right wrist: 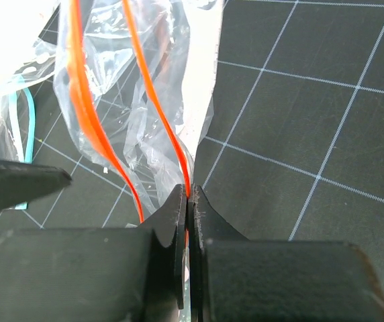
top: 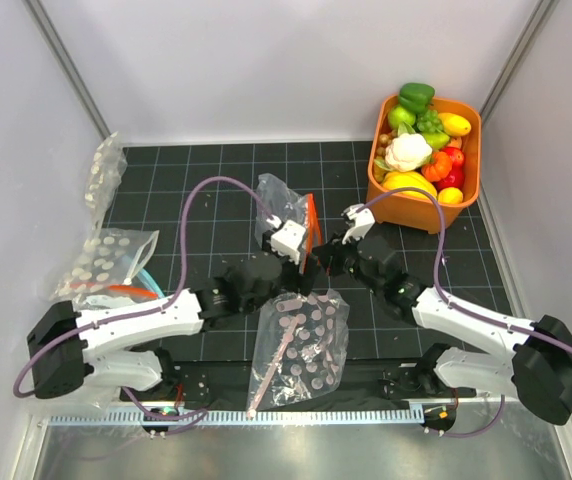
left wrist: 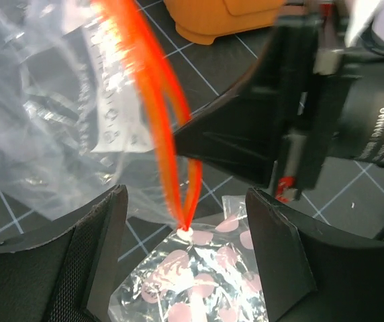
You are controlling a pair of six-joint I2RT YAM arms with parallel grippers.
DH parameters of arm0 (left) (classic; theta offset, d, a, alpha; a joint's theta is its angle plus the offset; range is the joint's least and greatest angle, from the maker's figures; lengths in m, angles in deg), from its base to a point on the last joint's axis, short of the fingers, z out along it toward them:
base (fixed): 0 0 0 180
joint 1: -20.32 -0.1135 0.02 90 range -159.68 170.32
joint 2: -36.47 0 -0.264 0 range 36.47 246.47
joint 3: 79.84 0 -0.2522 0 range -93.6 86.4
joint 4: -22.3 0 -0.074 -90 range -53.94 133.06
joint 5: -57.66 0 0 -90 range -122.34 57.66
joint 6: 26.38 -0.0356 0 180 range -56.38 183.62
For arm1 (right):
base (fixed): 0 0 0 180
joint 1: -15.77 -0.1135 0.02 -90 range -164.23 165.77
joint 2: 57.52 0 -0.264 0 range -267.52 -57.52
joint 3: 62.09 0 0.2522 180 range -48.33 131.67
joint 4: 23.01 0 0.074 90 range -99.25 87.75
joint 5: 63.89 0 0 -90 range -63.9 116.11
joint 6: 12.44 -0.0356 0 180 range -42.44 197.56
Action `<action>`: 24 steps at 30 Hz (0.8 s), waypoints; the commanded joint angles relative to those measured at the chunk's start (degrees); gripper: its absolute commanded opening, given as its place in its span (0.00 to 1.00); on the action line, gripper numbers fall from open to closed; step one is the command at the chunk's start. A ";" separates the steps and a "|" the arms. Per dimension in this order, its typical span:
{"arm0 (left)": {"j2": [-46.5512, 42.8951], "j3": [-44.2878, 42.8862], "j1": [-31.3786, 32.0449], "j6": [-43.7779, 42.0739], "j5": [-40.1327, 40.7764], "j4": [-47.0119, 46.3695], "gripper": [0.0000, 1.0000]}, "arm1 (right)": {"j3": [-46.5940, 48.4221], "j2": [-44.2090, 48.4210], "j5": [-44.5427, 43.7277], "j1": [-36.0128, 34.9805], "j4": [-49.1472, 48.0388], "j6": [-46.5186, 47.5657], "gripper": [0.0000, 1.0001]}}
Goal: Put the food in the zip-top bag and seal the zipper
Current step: Pick up the zipper food storage bag at the center of the board, then open the zipper of the food storage bag at the center of the board.
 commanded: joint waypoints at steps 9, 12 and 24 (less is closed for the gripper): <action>11.67 -9.19 5.29 -5.44 21.17 1.73 0.71 | 1.45 1.43 -0.60 -1.18 -1.84 0.01 0.01; 12.90 -10.42 5.29 -4.99 24.52 2.70 0.70 | 1.36 1.52 -0.69 -1.45 -1.92 0.37 0.01; 18.96 -14.90 4.50 -4.38 26.46 4.90 0.68 | 1.63 1.43 -1.56 -3.56 -2.27 1.95 0.01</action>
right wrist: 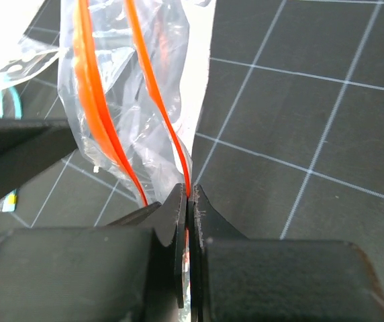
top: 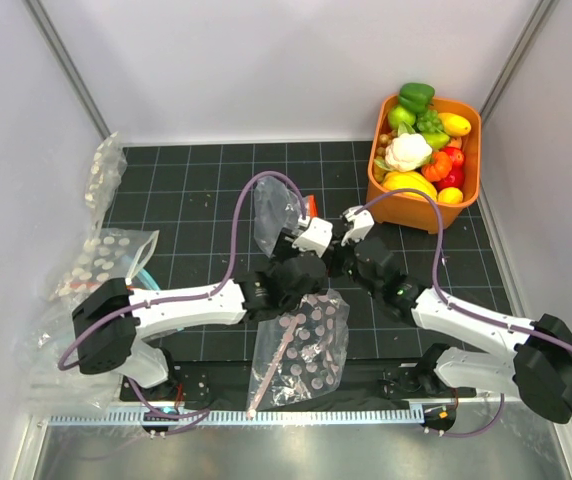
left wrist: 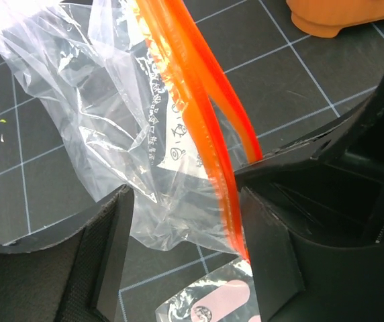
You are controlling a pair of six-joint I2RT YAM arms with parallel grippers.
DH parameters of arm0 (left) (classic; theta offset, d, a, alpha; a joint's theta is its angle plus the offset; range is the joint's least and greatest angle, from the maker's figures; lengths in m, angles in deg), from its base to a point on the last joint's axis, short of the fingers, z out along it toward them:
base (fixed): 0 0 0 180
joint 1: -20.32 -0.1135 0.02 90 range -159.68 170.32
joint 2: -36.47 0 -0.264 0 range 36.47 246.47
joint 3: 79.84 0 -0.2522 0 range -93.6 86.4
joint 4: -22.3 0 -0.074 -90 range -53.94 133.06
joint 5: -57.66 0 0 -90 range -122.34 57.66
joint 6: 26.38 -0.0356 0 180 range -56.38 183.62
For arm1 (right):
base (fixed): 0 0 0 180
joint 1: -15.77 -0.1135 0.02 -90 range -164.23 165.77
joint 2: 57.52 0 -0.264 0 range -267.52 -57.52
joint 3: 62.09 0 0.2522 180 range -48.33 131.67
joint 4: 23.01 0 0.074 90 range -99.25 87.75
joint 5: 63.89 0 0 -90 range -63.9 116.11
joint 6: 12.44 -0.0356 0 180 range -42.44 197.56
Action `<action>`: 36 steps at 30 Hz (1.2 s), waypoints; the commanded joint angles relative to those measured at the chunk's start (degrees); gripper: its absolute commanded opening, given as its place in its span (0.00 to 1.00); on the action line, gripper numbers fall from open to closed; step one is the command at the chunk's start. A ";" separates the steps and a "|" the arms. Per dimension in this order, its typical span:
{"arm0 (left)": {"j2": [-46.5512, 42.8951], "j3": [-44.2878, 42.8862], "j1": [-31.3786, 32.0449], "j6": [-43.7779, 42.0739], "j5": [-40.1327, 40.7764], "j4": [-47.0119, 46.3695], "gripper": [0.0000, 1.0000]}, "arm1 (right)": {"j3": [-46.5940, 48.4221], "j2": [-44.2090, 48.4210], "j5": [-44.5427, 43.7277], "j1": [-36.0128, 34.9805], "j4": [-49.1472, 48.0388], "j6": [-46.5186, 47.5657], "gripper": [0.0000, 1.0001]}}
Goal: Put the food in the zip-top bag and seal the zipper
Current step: Open the zipper of the food storage bag at the center of the board.
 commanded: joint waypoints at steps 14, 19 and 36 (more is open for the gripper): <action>3.21 -5.17 -3.43 4.45 -2.13 5.28 0.05 | 1.10 2.55 -1.99 -1.77 -2.62 0.83 0.01; 2.51 -5.78 -3.43 4.72 -2.82 7.56 0.07 | 1.10 2.73 -3.75 -1.77 -2.18 0.31 0.01; -6.29 -4.37 -3.69 8.23 7.42 18.25 0.00 | 3.29 -1.92 -10.64 4.01 5.63 -6.10 0.01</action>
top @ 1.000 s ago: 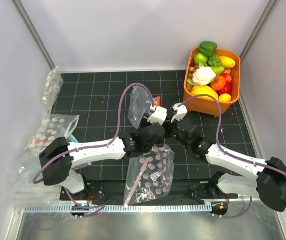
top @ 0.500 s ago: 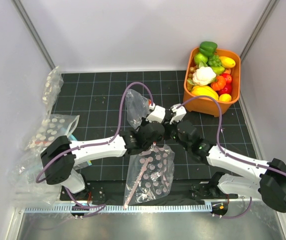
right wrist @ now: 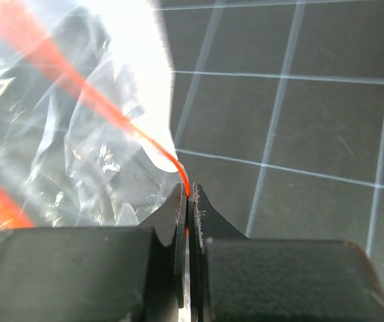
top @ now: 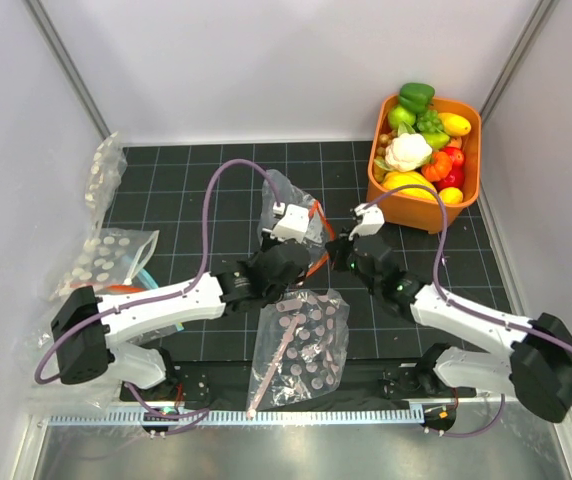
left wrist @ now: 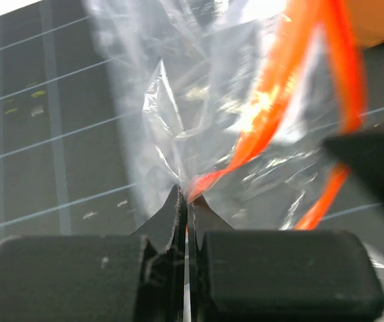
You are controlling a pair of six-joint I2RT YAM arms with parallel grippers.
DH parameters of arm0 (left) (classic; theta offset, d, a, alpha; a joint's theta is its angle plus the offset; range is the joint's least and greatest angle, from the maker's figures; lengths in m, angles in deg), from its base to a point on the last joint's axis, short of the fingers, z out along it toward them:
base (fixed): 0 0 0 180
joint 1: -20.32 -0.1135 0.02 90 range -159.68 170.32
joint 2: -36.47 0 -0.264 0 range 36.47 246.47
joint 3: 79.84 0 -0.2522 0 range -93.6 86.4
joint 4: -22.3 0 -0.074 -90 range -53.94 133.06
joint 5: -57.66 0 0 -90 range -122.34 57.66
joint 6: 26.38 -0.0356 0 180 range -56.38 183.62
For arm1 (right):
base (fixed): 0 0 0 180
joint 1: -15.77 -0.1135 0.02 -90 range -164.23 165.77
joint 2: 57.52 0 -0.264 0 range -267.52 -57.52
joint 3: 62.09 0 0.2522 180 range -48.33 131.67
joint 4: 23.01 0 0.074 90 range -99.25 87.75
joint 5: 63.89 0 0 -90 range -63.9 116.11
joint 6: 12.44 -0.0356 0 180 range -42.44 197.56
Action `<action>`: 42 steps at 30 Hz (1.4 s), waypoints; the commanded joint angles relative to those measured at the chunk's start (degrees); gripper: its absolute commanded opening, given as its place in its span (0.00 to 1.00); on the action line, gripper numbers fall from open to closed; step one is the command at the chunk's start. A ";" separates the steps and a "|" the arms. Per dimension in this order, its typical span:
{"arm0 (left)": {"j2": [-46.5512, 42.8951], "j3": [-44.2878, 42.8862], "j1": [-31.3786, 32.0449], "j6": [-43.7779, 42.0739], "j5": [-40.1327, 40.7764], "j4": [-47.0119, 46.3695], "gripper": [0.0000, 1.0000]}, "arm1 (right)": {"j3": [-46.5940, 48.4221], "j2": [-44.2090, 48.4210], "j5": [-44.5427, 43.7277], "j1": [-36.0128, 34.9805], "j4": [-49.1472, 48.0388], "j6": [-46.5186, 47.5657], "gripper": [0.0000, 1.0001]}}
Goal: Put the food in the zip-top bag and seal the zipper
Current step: Open the zipper of the food storage bag at the center of the board.
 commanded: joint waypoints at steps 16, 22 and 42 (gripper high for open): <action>11.11 -13.91 -0.92 -2.36 7.30 17.47 0.00 | 6.40 -13.92 24.09 10.76 -1.76 -2.96 0.40; 22.70 -31.04 -3.03 1.52 8.90 35.05 0.00 | 6.49 -12.18 25.24 10.76 -2.47 -1.91 0.62; 19.63 -22.10 -14.90 8.99 -18.96 26.45 0.00 | 6.65 4.43 7.41 11.11 5.51 1.17 0.94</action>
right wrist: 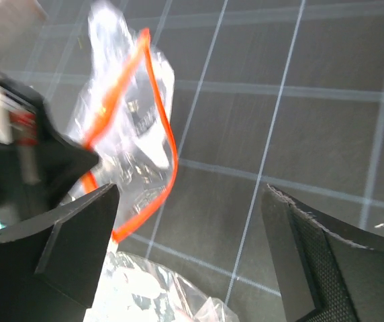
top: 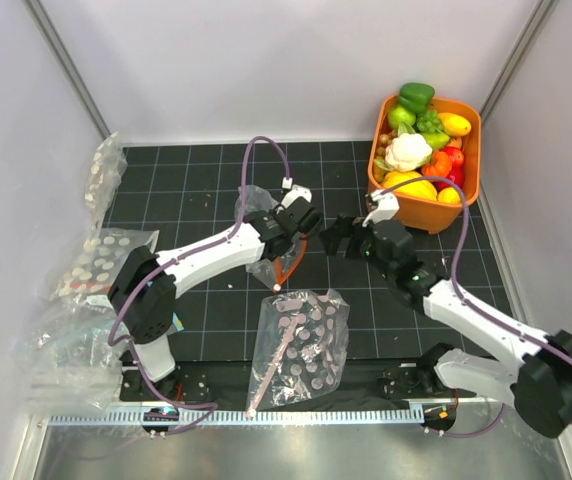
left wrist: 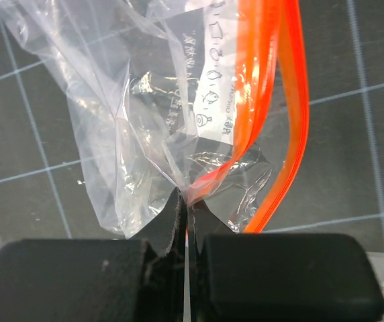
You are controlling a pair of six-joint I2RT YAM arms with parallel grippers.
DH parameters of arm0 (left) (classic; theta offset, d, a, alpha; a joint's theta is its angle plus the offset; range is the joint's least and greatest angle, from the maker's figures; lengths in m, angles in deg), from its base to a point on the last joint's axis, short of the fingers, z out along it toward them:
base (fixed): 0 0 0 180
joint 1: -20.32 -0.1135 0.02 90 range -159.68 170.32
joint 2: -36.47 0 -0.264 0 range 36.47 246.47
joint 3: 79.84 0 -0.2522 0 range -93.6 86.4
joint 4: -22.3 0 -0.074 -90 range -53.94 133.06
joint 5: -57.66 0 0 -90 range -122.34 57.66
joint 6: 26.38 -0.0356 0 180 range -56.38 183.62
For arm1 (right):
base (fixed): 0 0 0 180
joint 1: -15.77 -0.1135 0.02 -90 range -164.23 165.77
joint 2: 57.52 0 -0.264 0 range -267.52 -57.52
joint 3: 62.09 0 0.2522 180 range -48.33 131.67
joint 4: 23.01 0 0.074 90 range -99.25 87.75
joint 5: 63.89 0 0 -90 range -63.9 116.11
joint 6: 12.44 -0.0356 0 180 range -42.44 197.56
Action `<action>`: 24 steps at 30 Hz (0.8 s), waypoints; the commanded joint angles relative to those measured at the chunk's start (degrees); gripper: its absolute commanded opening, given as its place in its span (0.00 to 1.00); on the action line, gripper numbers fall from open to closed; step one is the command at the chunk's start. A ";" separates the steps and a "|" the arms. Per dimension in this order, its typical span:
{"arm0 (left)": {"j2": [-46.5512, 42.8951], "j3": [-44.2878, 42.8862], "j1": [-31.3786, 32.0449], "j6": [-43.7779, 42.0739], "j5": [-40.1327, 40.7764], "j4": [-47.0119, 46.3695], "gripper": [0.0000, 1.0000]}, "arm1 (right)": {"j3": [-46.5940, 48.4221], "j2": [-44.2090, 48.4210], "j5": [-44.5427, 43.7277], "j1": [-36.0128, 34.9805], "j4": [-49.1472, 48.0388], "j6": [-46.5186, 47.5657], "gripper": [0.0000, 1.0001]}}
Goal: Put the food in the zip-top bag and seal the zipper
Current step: Open the zipper of the food storage bag at the center of the board.
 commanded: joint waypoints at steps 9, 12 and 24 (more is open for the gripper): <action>-6.57 2.11 -0.69 0.55 -4.11 -4.11 0.00 | 17.98 0.74 -21.14 9.61 13.19 1.79 1.00; -7.36 2.37 -0.60 0.46 -3.05 -4.11 0.00 | 25.36 -5.06 -22.29 15.50 18.11 -1.99 1.00; -8.24 2.55 0.45 0.37 -2.96 -4.20 0.00 | 40.58 -27.45 -24.14 28.86 16.11 -7.36 1.00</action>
